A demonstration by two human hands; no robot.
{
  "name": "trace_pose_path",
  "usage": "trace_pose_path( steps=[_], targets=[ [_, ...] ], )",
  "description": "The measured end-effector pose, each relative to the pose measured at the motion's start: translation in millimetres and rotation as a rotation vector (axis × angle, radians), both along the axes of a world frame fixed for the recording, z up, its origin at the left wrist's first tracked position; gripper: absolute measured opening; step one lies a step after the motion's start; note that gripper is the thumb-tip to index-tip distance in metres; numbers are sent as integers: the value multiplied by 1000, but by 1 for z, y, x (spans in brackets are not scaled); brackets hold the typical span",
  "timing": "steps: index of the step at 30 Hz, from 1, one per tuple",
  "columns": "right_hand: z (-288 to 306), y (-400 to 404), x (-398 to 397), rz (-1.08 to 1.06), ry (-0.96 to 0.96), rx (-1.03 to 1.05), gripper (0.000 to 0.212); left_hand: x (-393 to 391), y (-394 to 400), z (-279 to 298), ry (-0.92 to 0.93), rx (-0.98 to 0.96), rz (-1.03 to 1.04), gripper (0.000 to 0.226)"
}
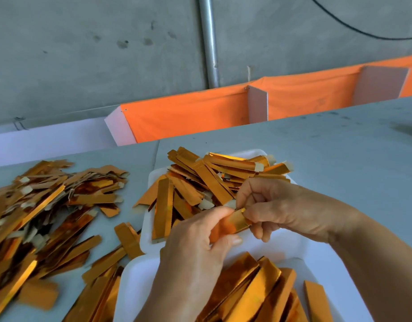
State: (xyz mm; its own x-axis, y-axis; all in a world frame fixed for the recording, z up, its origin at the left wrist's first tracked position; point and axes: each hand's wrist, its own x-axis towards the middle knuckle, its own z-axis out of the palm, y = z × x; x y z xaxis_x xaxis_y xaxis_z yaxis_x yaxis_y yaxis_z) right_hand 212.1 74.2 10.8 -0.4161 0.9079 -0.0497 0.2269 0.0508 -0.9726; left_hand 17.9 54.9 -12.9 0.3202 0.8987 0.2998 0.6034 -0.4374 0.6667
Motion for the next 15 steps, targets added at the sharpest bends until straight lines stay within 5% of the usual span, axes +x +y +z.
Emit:
trace_pose_path(
  steps=[15],
  targets=[
    [-2,3,5,45,193,-160,14,0,0,-1,-68,14,-46,38]
  ],
)
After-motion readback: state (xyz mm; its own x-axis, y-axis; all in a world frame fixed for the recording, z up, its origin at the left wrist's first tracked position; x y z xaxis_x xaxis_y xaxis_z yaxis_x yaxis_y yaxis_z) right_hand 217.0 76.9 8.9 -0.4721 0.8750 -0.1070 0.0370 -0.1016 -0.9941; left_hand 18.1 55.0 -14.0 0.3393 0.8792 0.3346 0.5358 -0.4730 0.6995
